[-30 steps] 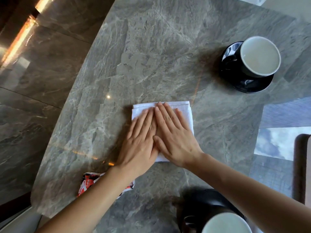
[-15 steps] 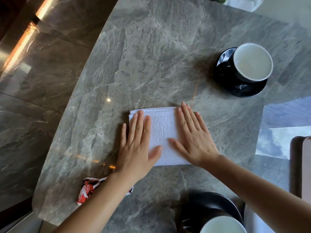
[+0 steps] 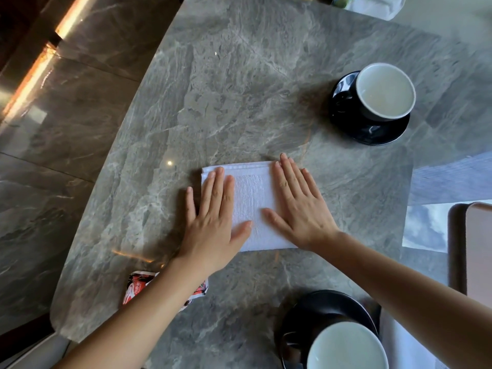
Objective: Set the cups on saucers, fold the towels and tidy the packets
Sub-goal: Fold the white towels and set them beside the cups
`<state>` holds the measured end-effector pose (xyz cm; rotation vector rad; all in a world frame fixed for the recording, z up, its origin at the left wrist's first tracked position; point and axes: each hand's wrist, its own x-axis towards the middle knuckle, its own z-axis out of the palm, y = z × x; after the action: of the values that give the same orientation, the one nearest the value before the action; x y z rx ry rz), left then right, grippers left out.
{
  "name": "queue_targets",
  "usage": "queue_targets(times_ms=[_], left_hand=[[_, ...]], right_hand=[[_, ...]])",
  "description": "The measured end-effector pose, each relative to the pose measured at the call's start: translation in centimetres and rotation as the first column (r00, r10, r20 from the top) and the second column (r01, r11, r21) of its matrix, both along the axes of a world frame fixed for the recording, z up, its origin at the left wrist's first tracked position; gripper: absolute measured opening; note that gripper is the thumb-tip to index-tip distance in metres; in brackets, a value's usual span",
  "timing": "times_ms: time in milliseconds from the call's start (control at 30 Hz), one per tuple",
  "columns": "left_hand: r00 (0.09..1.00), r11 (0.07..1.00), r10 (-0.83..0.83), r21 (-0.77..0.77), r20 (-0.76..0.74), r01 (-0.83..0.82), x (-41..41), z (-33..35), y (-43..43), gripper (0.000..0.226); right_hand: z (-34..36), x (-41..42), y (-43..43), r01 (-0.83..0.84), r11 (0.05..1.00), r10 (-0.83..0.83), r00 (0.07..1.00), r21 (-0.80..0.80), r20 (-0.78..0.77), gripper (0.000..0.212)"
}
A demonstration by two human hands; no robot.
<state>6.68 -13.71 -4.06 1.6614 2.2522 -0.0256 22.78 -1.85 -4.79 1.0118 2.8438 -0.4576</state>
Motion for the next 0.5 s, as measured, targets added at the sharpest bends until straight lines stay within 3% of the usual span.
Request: queue_targets(times_ms=[167, 267, 367, 500], left_hand=[[0.965, 0.977, 0.130, 0.137, 0.226, -0.164, 0.0, 1.8, -1.9, 0.082], [0.974, 0.950, 0.105, 0.269, 0.201, -0.158, -0.1, 3.0, -4.1, 0.051], [0.984, 0.958, 0.035, 0.273, 0.173, -0.083, 0.1, 3.0, -5.1, 0.029], [0.989, 0.969, 0.010, 0.242, 0.146, -0.045, 0.0, 1.9, -5.1, 0.029]], right_hand=[[0.9, 0.4, 0.0, 0.105, 0.973, -0.158, 0.951, -0.205, -0.266, 0.062], [1.9, 1.7, -0.6, 0.066, 0.997, -0.082, 0.890, -0.051, -0.448, 0.020], [1.8, 3.7, -1.6, -0.088, 0.993, 0.110, 0.912, 0.072, -0.396, 0.017], [1.0, 5.8, -1.6, -0.177, 0.982, 0.189, 0.952, 0.070, -0.241, 0.026]])
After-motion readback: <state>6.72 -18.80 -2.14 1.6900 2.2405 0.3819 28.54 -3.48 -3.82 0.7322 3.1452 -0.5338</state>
